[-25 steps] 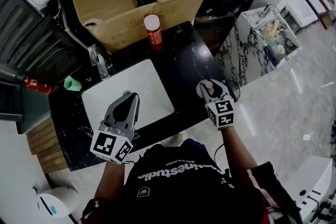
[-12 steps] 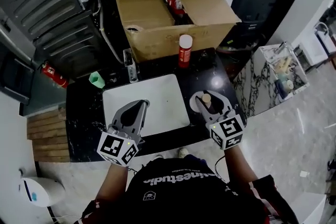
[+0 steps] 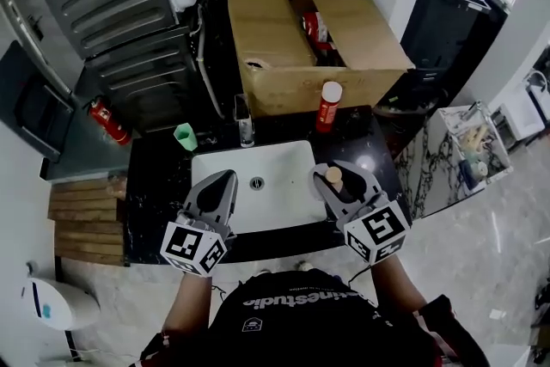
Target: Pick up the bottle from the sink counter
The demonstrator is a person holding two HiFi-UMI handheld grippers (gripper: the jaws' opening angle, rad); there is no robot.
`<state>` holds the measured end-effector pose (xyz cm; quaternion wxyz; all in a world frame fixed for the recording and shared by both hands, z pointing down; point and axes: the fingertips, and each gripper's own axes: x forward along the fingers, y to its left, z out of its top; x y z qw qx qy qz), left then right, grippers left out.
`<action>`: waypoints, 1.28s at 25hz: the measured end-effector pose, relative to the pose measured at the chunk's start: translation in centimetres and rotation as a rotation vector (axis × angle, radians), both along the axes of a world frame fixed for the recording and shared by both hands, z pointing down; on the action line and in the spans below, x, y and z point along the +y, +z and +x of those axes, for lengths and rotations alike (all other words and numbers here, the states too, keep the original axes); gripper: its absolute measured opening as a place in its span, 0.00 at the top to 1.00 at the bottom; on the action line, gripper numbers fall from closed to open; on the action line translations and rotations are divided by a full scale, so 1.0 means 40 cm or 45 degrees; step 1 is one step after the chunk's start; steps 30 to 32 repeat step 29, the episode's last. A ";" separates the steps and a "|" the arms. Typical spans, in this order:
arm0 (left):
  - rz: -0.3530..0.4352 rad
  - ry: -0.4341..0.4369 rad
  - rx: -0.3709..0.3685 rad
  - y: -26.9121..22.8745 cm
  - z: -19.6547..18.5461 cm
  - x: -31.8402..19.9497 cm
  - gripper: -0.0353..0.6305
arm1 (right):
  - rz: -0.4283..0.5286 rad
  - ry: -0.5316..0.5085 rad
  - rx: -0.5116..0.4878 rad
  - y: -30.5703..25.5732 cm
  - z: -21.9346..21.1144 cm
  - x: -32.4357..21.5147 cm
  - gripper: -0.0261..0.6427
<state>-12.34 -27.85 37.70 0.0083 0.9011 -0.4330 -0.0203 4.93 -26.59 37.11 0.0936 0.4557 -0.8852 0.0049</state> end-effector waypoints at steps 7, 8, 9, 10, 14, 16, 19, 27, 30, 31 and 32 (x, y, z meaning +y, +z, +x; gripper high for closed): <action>0.018 -0.024 0.011 -0.015 -0.035 -0.005 0.93 | 0.015 0.021 0.019 -0.009 -0.006 0.004 0.72; 0.019 -0.023 0.011 -0.015 -0.036 -0.007 0.93 | 0.014 0.025 0.016 -0.008 -0.005 0.003 0.72; 0.020 -0.022 0.010 -0.014 -0.036 -0.008 0.93 | 0.013 0.029 0.013 -0.007 -0.003 0.004 0.72; 0.020 -0.022 0.010 -0.014 -0.036 -0.010 0.93 | 0.012 0.032 0.009 -0.008 -0.002 0.004 0.72; 0.018 -0.019 0.015 -0.014 -0.038 -0.017 0.93 | 0.017 0.042 -0.001 -0.018 0.003 0.005 0.72; 0.020 -0.014 0.015 -0.015 -0.036 -0.019 0.93 | 0.023 0.046 -0.009 -0.026 0.004 0.006 0.72; 0.018 -0.008 0.014 -0.017 -0.037 -0.021 0.93 | 0.028 0.048 -0.020 -0.038 0.003 0.003 0.72; 0.015 -0.015 0.017 -0.012 -0.049 -0.018 0.93 | 0.030 0.042 -0.018 -0.036 -0.007 0.004 0.72; 0.015 -0.017 0.018 -0.011 -0.053 -0.020 0.93 | 0.028 0.044 -0.020 -0.034 -0.009 0.001 0.72; 0.015 -0.017 0.018 -0.011 -0.053 -0.020 0.93 | 0.028 0.044 -0.020 -0.034 -0.009 0.001 0.72; 0.015 -0.017 0.018 -0.011 -0.053 -0.020 0.93 | 0.028 0.044 -0.020 -0.034 -0.009 0.001 0.72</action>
